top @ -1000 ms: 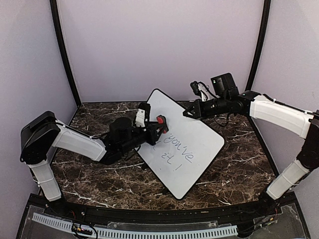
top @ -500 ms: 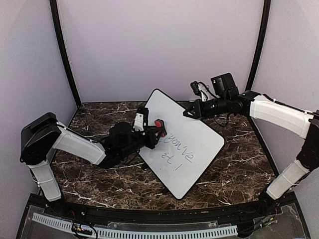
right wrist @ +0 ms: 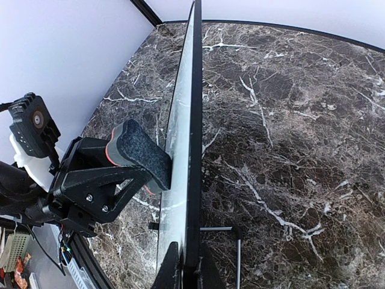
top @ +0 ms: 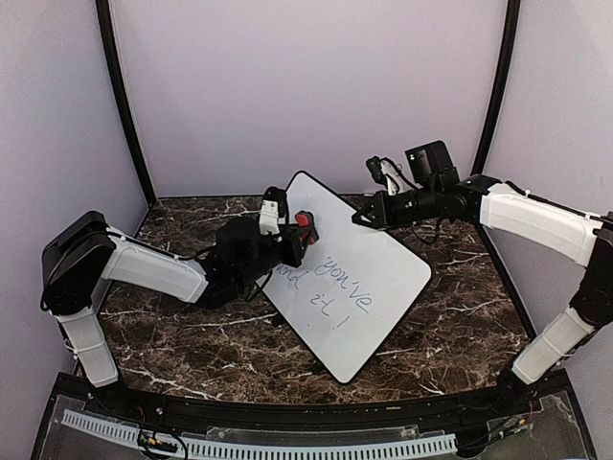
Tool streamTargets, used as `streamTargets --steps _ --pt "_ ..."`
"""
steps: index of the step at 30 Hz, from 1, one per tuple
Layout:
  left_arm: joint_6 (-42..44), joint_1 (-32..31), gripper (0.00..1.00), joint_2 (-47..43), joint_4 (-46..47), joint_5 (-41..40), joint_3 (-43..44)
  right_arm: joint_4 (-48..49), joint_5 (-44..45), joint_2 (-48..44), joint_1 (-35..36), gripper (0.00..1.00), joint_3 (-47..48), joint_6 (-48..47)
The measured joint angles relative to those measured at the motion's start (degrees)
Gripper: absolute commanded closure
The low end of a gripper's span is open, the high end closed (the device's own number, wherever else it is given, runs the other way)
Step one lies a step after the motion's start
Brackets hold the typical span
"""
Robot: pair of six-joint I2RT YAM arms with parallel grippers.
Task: Erase the whiteboard
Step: Erase the whiteboard from the whiteboard stand.
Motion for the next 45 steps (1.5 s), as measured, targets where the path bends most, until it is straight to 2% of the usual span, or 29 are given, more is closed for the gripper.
streamTargets --steps 15,34,45 --pt "2.6 -0.83 1.0 -0.33 8.41 3.06 -9.09 0.11 -0.13 0.09 0.0 1.0 0.0 0.0" --pt "12.02 -2.89 1.0 -0.31 9.7 8.15 -9.75 0.11 -0.13 0.11 0.0 1.0 0.0 -0.07" --pt "13.38 -3.37 1.0 -0.07 10.16 10.05 -9.7 0.13 -0.13 0.17 -0.04 1.0 0.0 -0.11"
